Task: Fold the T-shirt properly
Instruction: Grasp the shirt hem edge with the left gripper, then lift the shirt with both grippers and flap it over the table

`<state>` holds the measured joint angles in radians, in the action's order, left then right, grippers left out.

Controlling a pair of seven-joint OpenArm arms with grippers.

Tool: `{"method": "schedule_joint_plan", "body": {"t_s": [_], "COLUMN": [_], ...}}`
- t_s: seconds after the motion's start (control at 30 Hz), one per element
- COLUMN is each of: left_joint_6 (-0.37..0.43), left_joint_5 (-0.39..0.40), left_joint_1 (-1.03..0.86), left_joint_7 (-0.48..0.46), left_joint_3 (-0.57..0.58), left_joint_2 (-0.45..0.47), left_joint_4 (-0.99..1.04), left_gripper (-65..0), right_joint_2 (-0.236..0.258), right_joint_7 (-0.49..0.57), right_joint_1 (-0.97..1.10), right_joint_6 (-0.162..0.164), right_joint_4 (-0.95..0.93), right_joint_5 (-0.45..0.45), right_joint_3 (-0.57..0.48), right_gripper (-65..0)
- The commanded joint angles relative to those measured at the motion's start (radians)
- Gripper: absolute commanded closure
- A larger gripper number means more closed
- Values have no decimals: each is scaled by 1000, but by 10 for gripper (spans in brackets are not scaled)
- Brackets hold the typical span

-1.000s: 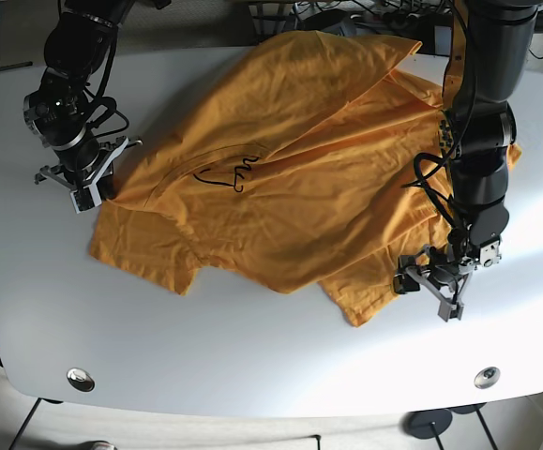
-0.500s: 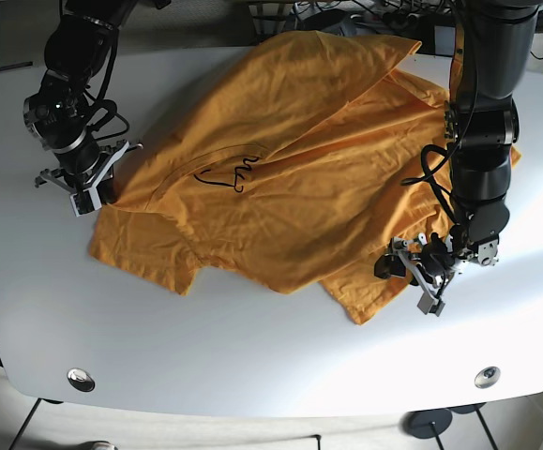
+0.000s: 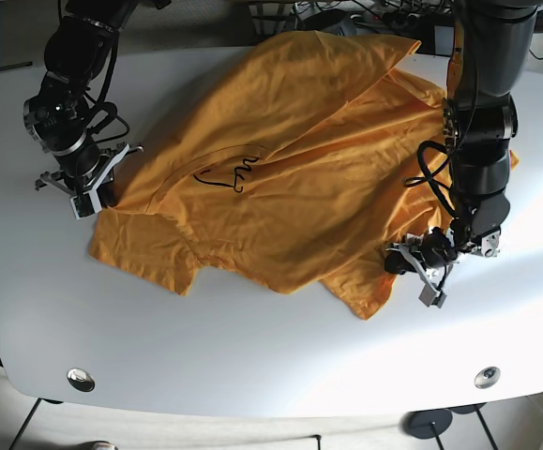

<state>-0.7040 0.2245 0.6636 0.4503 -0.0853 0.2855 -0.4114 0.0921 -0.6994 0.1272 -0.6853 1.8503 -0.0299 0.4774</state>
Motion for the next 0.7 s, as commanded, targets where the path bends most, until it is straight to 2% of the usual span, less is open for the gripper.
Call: {"method": "schedule_joint_plan", "body": {"t_s": [0.03, 0.1, 0.3, 0.37, 0.47, 0.7], "left_joint_6": [6, 6, 6, 6, 34, 120], "left_joint_5": [-24, -24, -26, -26, -26, -27], "left_joint_1": [8, -21, -71, -54, -12, 226], "left_joint_7": [149, 258, 405, 422, 453, 454], "left_joint_3": [-37, -67, -100, -112, -152, -163], "left_joint_2": [24, 14, -42, -70, -96, -110], "left_joint_4": [-140, -349, -709, -791, -883, -889], "left_gripper": [0, 0, 0, 0, 0, 0], "right_joint_2": [15, 21, 57, 85, 137, 225], "right_joint_7": [27, 25, 19, 17, -12, -16], "right_joint_1": [-30, -73, -203, -263, -360, -690], "right_joint_6": [0, 0, -1, -3, 0, 3], "right_joint_4": [9, -53, -156, -183, -220, -337], "right_joint_5": [-9, -5, -5, -3, -3, -3], "right_joint_3": [4, 5, 4, 1, -69, -202], "right_gripper": [-19, -19, -19, -19, -19, -19]}}
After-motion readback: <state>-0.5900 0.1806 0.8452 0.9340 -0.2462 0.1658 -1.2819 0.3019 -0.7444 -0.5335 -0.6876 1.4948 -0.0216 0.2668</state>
